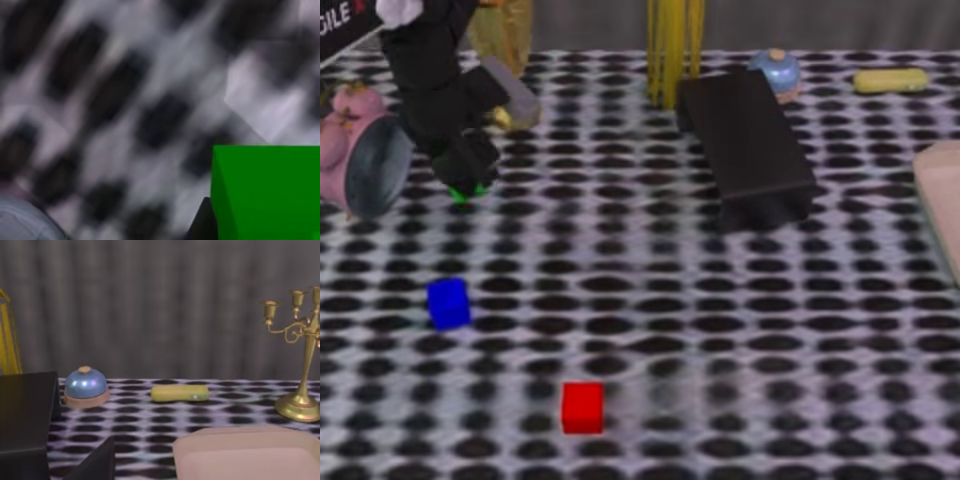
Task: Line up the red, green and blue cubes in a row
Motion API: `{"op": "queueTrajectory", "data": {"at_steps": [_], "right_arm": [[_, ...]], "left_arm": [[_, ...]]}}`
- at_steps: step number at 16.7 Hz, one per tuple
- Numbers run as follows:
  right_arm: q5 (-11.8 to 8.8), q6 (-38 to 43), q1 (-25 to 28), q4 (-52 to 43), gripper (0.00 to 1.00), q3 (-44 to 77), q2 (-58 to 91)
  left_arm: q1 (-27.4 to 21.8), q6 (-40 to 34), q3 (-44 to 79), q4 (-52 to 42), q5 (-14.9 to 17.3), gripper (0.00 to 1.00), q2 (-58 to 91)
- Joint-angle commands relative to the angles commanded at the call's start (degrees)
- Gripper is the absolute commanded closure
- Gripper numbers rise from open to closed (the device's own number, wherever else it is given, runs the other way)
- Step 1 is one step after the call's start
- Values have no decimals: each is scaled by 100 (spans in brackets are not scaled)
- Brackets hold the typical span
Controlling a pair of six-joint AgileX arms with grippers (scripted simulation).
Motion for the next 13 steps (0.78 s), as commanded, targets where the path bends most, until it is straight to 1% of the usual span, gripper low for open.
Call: {"op": "queueTrajectory", "data": {"at_steps": [5, 7, 8, 10, 13], "right_arm": [[0, 0, 0, 0, 0, 0, 0], [0, 0, 0, 0, 0, 0, 0], [0, 0, 0, 0, 0, 0, 0], [0, 0, 0, 0, 0, 0, 0], [0, 0, 0, 0, 0, 0, 0]], "left_arm": [[-43, 6, -12, 7, -4, 100, -1], [-242, -18, -204, 67, -15, 100, -144], [-432, -39, -373, 119, -22, 100, -268], [-997, -102, -832, 251, -36, 100, -600], [-2216, -235, -1768, 485, -43, 100, -1210]]}}
